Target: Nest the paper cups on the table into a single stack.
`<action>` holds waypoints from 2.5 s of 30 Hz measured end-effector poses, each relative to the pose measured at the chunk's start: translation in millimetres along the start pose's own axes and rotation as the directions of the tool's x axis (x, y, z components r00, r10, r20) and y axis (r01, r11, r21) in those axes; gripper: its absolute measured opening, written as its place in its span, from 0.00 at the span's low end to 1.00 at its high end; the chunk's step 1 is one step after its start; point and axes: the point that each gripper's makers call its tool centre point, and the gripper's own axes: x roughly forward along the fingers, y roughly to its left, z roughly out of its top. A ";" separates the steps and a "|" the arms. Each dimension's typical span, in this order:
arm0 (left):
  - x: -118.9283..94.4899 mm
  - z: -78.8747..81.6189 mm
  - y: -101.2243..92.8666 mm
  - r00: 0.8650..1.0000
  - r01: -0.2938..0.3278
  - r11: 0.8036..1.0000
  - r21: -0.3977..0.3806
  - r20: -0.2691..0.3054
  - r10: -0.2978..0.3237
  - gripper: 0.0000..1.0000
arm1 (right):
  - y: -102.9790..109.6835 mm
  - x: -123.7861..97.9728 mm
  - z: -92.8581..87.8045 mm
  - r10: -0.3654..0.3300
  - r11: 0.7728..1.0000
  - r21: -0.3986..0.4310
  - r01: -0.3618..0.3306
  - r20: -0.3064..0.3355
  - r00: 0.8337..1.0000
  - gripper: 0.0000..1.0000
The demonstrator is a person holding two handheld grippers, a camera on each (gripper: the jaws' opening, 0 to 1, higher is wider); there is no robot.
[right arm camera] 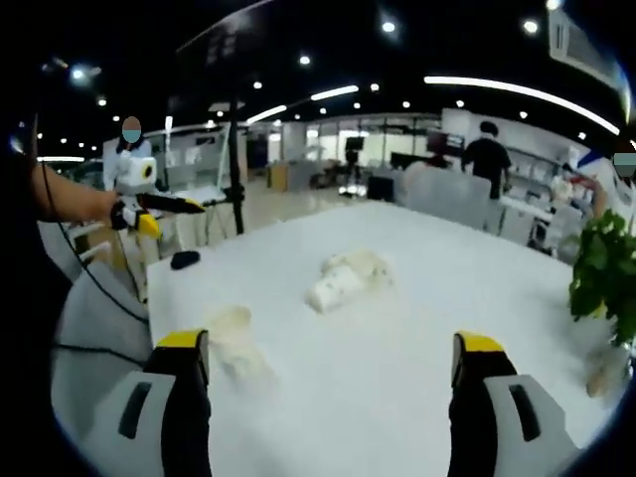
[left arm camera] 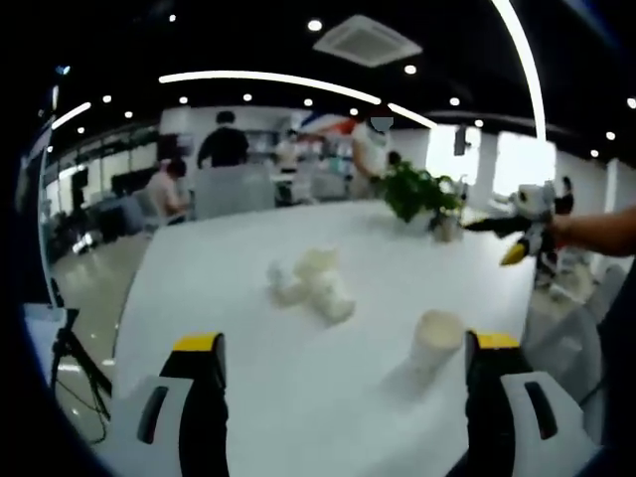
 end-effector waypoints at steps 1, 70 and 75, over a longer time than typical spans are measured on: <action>0.6 0.4 0.3 1.000 -0.005 1.000 0.002 0.000 0.005 0.98 | -0.6 -0.4 -1.1 -0.002 1.000 0.001 0.002 -0.004 1.000 1.00; 250.8 8.6 24.9 0.783 -0.158 0.939 -0.304 -0.618 -0.069 0.96 | -20.6 1.9 -41.8 0.063 0.991 0.119 -0.059 -0.026 0.998 1.00; 259.0 1.4 19.2 0.767 -0.158 0.937 -0.311 -0.636 -0.082 0.94 | -24.2 2.3 -45.6 0.056 0.991 0.127 -0.052 -0.033 0.998 1.00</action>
